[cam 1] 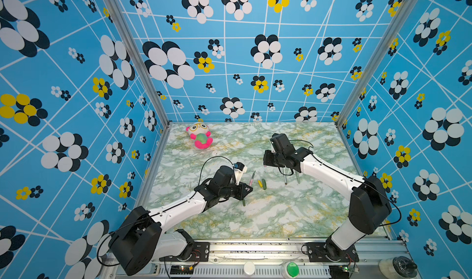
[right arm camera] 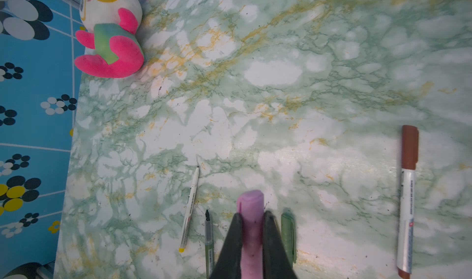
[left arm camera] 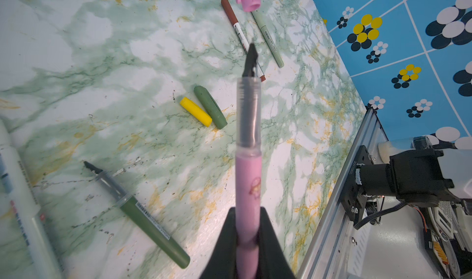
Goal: Insert the pens into the pen caps
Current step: 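Lift the pink cap and carry it above the pink pen tip with the right gripper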
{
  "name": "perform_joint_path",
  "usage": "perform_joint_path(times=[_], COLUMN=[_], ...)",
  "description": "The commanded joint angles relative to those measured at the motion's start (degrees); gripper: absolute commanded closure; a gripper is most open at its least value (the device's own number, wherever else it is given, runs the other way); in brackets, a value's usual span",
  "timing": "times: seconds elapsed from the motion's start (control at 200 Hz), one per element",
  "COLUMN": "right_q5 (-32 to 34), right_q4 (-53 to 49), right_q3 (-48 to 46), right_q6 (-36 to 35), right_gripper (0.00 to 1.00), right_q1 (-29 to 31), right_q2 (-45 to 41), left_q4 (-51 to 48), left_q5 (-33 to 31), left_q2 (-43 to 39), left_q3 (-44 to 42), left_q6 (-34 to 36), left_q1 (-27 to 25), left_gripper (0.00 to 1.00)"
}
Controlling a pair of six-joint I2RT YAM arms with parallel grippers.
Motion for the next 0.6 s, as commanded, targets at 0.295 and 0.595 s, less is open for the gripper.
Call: perform_joint_path(times=[0.295,0.595], right_q5=[-7.2,-9.4], right_q4=[4.1,6.0], right_q3=[1.4,-0.4], right_q6=[5.3,7.3], right_gripper=[0.9,0.9], right_q1=[-0.5,-0.4], right_q2=[-1.6,-1.7], left_q4=[3.6,4.0], left_q5=[0.6,-0.7], left_q2=[3.7,4.0], left_q3=[3.3,3.5], left_q6=[-1.1,-1.5], left_q1=[-1.6,-1.7], left_gripper=[1.0,1.0])
